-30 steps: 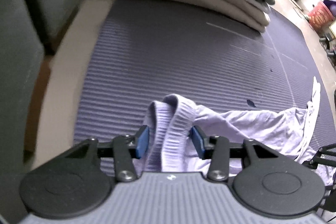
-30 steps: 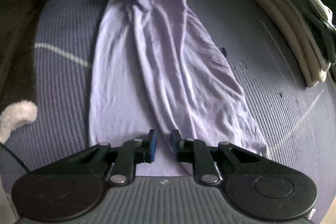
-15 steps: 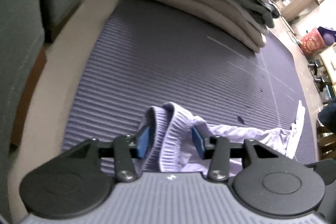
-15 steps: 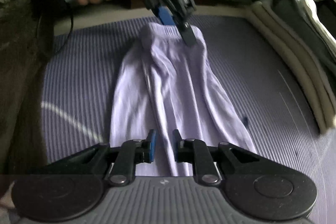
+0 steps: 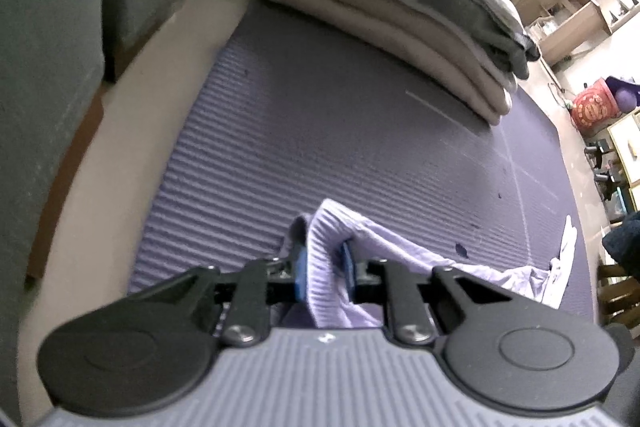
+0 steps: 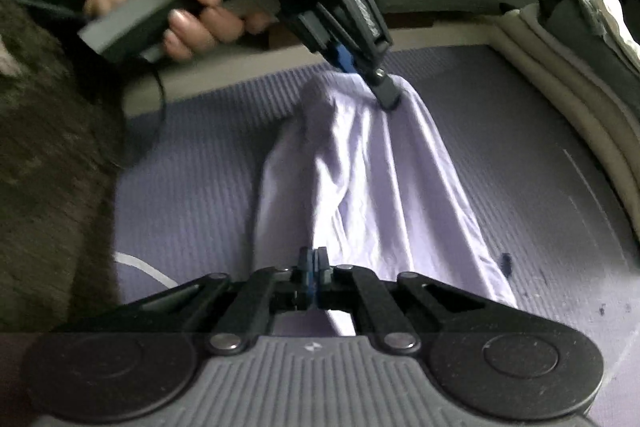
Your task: Fold clothes
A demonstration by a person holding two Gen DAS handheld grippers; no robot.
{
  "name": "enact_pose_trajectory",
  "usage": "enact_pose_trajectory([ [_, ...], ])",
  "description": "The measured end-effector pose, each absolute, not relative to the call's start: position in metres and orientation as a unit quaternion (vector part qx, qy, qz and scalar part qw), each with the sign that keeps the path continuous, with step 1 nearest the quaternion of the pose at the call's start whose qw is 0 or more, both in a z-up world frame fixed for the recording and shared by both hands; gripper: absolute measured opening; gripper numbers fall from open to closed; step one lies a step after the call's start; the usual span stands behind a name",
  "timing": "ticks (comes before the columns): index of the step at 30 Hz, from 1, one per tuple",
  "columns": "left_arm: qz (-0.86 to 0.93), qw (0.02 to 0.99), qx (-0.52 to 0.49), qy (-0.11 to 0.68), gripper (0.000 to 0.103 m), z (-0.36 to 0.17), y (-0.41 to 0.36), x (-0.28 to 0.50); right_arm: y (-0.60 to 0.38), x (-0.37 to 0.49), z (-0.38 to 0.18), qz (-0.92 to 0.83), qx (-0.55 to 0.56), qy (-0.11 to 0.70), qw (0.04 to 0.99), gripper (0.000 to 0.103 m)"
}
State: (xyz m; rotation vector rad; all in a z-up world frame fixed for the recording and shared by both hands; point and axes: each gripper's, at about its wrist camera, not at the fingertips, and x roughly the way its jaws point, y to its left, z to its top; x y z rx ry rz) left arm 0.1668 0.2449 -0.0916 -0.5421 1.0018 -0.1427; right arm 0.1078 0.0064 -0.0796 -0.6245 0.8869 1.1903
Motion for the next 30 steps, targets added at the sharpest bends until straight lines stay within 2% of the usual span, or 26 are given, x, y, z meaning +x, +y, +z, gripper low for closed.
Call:
enact_pose_trajectory([
  [6, -0.044, 0.841, -0.242, 0.482, 0.031, -0.092, 0.246, 0.167, 0.016, 0.099, -0.091, 0.542, -0.279, 0.414, 0.676, 0.000],
  [7, -0.040, 0.840, -0.235, 0.487, 0.038, -0.093, 0.244, 0.168, 0.017, 0.099, -0.096, 0.538, -0.285, 0.423, 0.671, 0.000],
  [8, -0.038, 0.838, -0.229, 0.494, 0.045, -0.094, 0.243, 0.169, 0.018, 0.100, -0.100, 0.536, -0.288, 0.428, 0.668, 0.002],
  [9, -0.037, 0.837, -0.226, 0.498, 0.048, -0.095, 0.242, 0.169, 0.019, 0.100, -0.101, 0.535, -0.285, 0.432, 0.668, 0.008],
  [10, -0.036, 0.836, -0.224, 0.500, 0.050, -0.096, 0.243, 0.169, 0.019, 0.101, -0.100, 0.534, -0.278, 0.432, 0.672, 0.010],
  [11, -0.034, 0.837, -0.227, 0.497, 0.051, -0.095, 0.244, 0.169, 0.020, 0.101, -0.098, 0.533, -0.273, 0.429, 0.676, 0.011],
  [12, -0.033, 0.837, -0.230, 0.495, 0.052, -0.095, 0.246, 0.168, 0.022, 0.101, -0.094, 0.533, -0.273, 0.421, 0.682, 0.019],
  [14, -0.033, 0.837, -0.241, 0.490, 0.053, -0.095, 0.250, 0.167, 0.027, 0.099, -0.086, 0.531, -0.272, 0.389, 0.702, 0.027],
  [23, -0.038, 0.838, -0.244, 0.486, 0.050, -0.095, 0.249, 0.166, 0.070, 0.104, -0.084, 0.499, -0.294, 0.316, 0.751, 0.027],
  [28, -0.046, 0.836, -0.249, 0.486, 0.046, -0.095, 0.248, 0.166, 0.089, 0.112, -0.093, 0.498, -0.303, 0.304, 0.753, 0.026],
  [30, -0.048, 0.836, -0.248, 0.486, 0.046, -0.096, 0.248, 0.167, 0.091, 0.117, -0.095, 0.503, -0.289, 0.318, 0.750, 0.000],
])
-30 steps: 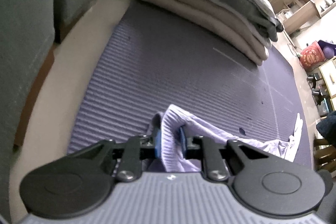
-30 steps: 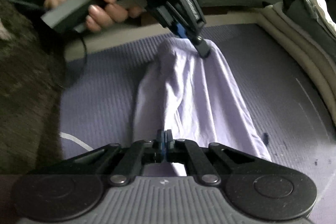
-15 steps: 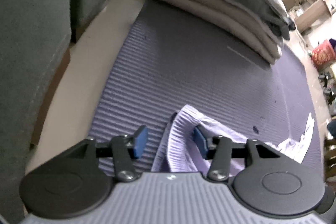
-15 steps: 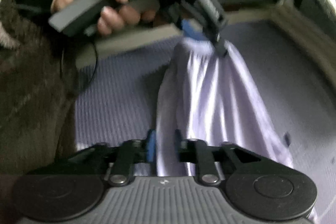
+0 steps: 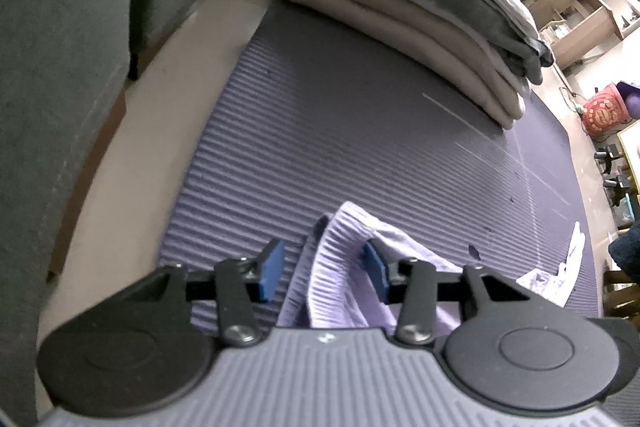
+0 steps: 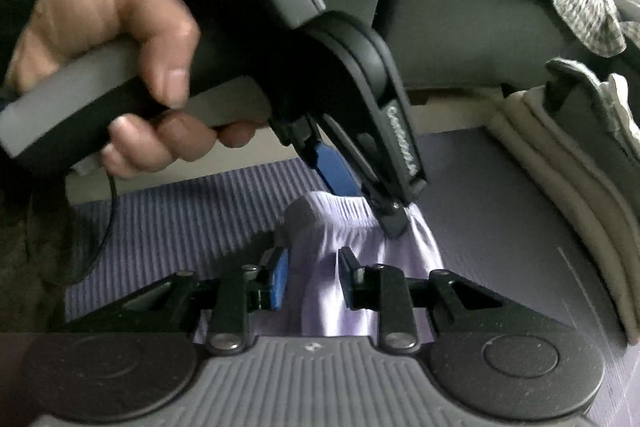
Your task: Fold clothes
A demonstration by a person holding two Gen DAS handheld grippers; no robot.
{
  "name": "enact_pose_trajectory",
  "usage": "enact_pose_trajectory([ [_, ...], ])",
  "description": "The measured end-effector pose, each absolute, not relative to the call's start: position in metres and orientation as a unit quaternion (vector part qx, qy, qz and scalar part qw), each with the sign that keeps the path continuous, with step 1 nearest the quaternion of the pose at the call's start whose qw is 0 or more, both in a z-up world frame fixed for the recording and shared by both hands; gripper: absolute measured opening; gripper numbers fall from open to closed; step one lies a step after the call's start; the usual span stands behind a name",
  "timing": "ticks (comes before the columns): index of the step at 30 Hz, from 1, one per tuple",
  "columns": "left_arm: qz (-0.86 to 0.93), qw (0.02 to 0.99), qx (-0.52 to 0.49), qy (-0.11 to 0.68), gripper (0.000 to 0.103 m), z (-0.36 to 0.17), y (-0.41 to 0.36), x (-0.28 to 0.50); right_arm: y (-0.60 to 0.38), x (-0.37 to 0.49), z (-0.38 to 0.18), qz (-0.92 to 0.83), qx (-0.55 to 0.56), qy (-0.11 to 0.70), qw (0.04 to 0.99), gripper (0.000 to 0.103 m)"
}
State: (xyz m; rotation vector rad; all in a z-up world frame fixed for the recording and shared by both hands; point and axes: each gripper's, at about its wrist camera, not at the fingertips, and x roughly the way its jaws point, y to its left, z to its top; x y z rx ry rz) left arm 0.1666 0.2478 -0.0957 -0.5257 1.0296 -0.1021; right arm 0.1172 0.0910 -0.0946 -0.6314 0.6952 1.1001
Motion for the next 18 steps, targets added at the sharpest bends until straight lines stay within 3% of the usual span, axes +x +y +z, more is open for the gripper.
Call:
enact_pose_trajectory([
  [6, -0.056, 0.842, -0.251, 0.474, 0.046, -0.092, 0.250, 0.164, 0.077, 0.139, -0.078, 0.545, -0.143, 0.367, 0.740, 0.001],
  [11, -0.035, 0.841, -0.223, 0.492, 0.047, -0.099, 0.244, 0.168, 0.084, 0.137, -0.099, 0.526, -0.195, 0.395, 0.728, 0.021],
  [13, -0.037, 0.848, -0.190, 0.493, 0.048, -0.099, 0.236, 0.169, 0.083, 0.132, -0.107, 0.524, -0.208, 0.403, 0.721, 0.021],
  [18, -0.035, 0.850, -0.194, 0.489, 0.052, -0.098, 0.242, 0.167, 0.062, 0.127, -0.087, 0.518, -0.218, 0.398, 0.725, 0.034],
])
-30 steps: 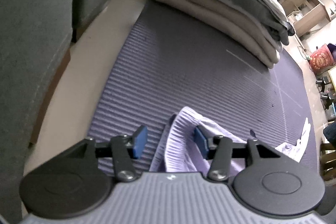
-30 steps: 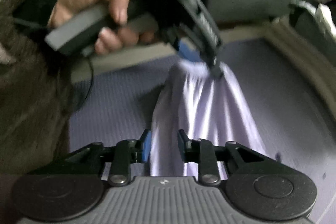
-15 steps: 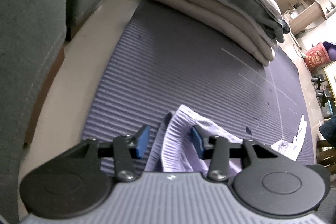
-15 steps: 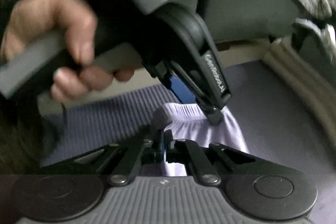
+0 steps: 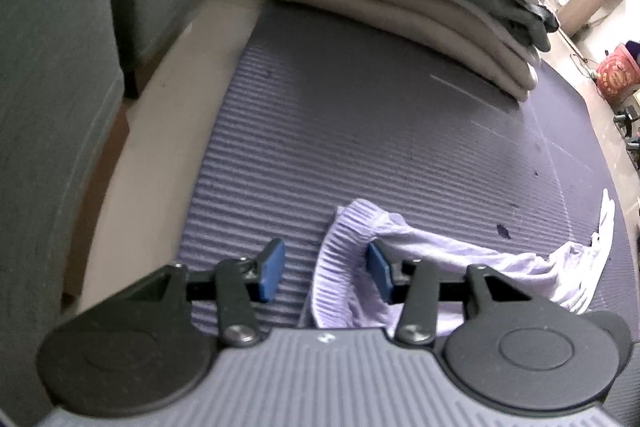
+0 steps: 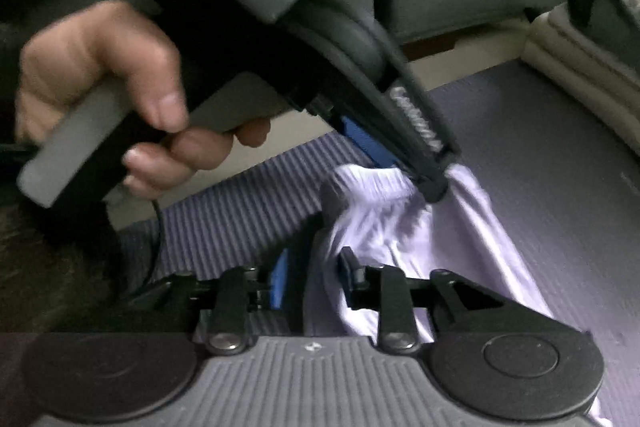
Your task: Fold clothes
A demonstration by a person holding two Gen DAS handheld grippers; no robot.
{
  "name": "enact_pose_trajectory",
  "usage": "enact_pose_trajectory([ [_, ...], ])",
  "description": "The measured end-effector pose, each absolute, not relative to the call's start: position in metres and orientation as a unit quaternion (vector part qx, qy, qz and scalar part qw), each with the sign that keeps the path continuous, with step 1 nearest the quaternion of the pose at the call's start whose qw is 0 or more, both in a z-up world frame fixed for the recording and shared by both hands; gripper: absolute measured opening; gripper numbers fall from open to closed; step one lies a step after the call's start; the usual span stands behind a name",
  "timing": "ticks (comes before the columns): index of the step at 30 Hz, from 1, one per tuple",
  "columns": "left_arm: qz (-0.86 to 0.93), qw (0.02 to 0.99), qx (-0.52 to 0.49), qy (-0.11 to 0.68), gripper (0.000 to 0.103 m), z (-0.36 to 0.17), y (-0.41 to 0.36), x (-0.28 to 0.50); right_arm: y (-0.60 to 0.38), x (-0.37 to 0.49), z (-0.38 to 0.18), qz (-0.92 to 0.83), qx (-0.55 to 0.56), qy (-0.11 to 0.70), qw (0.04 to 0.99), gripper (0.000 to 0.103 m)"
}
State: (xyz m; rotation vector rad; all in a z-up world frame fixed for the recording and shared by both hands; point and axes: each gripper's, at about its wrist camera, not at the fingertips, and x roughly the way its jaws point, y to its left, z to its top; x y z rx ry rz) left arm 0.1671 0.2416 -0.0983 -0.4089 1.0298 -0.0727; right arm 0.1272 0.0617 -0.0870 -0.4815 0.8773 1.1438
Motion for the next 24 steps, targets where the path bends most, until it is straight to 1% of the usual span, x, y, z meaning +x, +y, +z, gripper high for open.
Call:
enact_pose_trajectory([
  [1, -0.029, 0.852, -0.197, 0.485, 0.057, -0.097, 0.244, 0.166, 0.050, 0.129, -0.077, 0.514, -0.229, 0.391, 0.729, 0.035],
  [3, -0.016, 0.863, -0.191, 0.468, 0.060, -0.091, 0.246, 0.163, 0.027, 0.132, -0.063, 0.501, -0.253, 0.383, 0.734, 0.036],
  [5, -0.012, 0.872, -0.180, 0.455, 0.066, -0.085, 0.243, 0.161, 0.000, 0.137, -0.052, 0.479, -0.281, 0.382, 0.739, 0.036],
  [7, -0.004, 0.879, -0.161, 0.449, 0.068, -0.080, 0.235, 0.160, -0.029, 0.143, -0.045, 0.450, -0.302, 0.386, 0.746, 0.038],
  [9, 0.005, 0.883, -0.145, 0.446, 0.072, -0.076, 0.228, 0.161, -0.064, 0.152, -0.041, 0.415, -0.320, 0.393, 0.755, 0.043],
  [11, 0.012, 0.886, -0.134, 0.443, 0.084, -0.071, 0.222, 0.162, -0.100, 0.157, -0.040, 0.379, -0.334, 0.405, 0.762, 0.045],
  [14, 0.020, 0.898, -0.114, 0.425, 0.091, -0.062, 0.210, 0.162, -0.154, 0.170, -0.041, 0.313, -0.352, 0.430, 0.770, 0.045],
  [19, 0.014, 0.908, -0.083, 0.410, 0.092, -0.048, 0.187, 0.160, -0.231, 0.189, -0.044, 0.221, -0.352, 0.461, 0.784, 0.045],
  [24, -0.025, 0.912, -0.051, 0.407, 0.092, -0.037, 0.154, 0.160, -0.264, 0.210, -0.046, 0.154, -0.315, 0.493, 0.796, 0.045],
])
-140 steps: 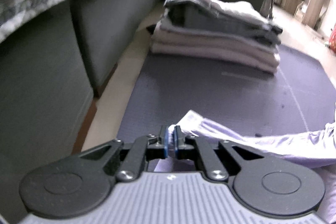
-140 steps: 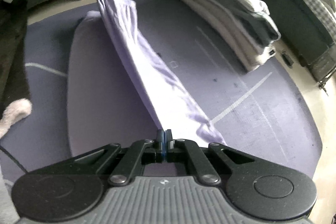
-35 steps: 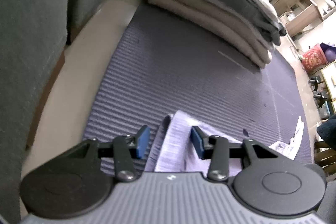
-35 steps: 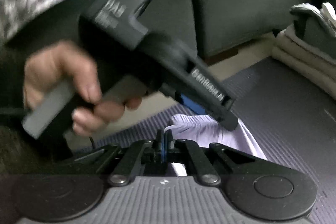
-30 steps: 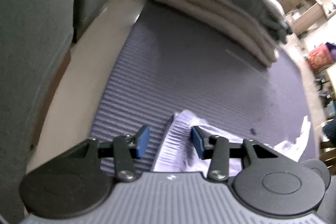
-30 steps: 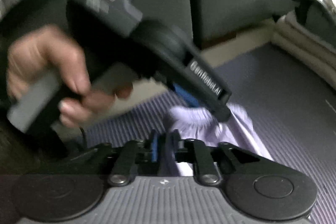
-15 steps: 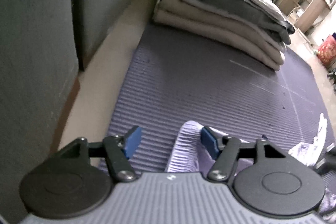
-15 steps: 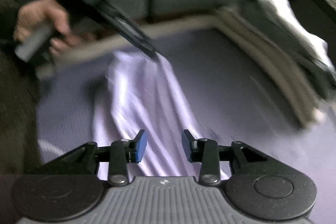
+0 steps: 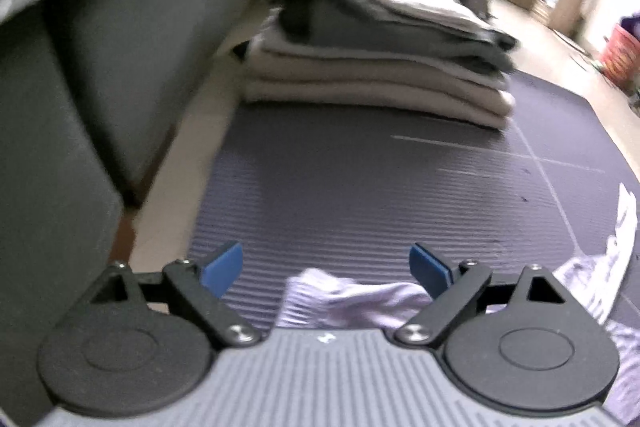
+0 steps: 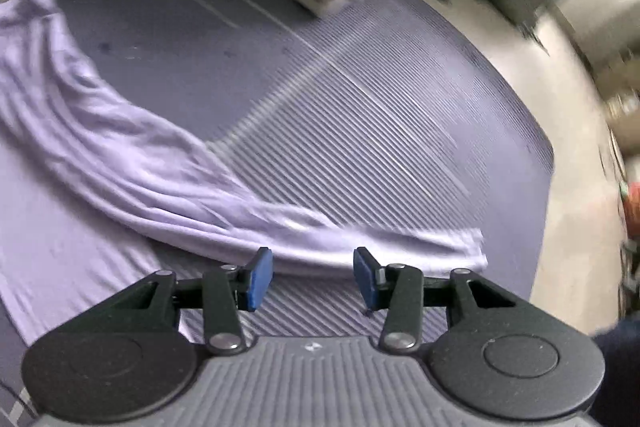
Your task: Fold clothes
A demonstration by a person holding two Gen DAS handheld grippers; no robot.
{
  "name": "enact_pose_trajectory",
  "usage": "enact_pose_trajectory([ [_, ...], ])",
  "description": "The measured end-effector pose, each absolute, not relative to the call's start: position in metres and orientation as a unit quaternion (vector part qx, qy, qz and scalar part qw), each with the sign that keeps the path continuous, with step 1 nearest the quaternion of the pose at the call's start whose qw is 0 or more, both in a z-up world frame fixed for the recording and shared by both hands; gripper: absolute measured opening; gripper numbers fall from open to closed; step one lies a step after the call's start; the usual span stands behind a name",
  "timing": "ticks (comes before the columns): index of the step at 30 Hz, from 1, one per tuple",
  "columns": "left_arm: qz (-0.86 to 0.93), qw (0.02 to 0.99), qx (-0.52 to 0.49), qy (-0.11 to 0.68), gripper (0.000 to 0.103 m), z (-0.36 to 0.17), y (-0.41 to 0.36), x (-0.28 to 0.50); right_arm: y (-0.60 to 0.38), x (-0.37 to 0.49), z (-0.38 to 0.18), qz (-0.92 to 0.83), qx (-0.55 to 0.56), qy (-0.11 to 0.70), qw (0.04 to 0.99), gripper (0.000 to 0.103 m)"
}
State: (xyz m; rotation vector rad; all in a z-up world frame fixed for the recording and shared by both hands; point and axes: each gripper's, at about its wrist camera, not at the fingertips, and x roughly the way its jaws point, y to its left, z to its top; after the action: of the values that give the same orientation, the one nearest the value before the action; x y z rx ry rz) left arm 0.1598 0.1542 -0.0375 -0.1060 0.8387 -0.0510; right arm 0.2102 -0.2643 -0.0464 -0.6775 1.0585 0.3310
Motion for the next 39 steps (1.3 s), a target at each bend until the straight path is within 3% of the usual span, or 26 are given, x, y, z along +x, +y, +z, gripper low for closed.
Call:
enact_pose_trajectory([
  [3, -0.084, 0.910, -0.042, 0.404, 0.090, -0.031, 0.118, 0.166, -0.272, 0.223, -0.046, 0.139, -0.296, 0.501, 0.801, 0.033],
  [12, -0.248, 0.879, 0.049, 0.404, 0.069, -0.056, -0.018, 0.166, -0.296, 0.270, -0.060, 0.068, -0.158, 0.553, 0.815, 0.032],
  [14, -0.268, 0.871, 0.050, 0.409, 0.061, -0.064, -0.026, 0.161, -0.301, 0.278, -0.065, 0.053, -0.128, 0.559, 0.817, 0.032],
  [22, -0.340, 0.838, 0.079, 0.419, 0.049, -0.099, -0.033, 0.149, -0.322, 0.308, -0.087, -0.029, -0.010, 0.564, 0.825, 0.032],
  [29, -0.369, 0.829, 0.078, 0.413, 0.046, -0.104, -0.026, 0.147, -0.329, 0.328, -0.112, -0.075, 0.058, 0.563, 0.821, 0.031],
  [32, -0.378, 0.826, 0.082, 0.410, 0.044, -0.104, -0.023, 0.145, -0.321, 0.328, -0.115, -0.086, 0.030, 0.549, 0.831, 0.000],
  [39, -0.390, 0.821, 0.102, 0.404, 0.047, -0.103, -0.023, 0.139, -0.331, 0.301, -0.090, -0.085, 0.025, 0.536, 0.839, 0.000],
])
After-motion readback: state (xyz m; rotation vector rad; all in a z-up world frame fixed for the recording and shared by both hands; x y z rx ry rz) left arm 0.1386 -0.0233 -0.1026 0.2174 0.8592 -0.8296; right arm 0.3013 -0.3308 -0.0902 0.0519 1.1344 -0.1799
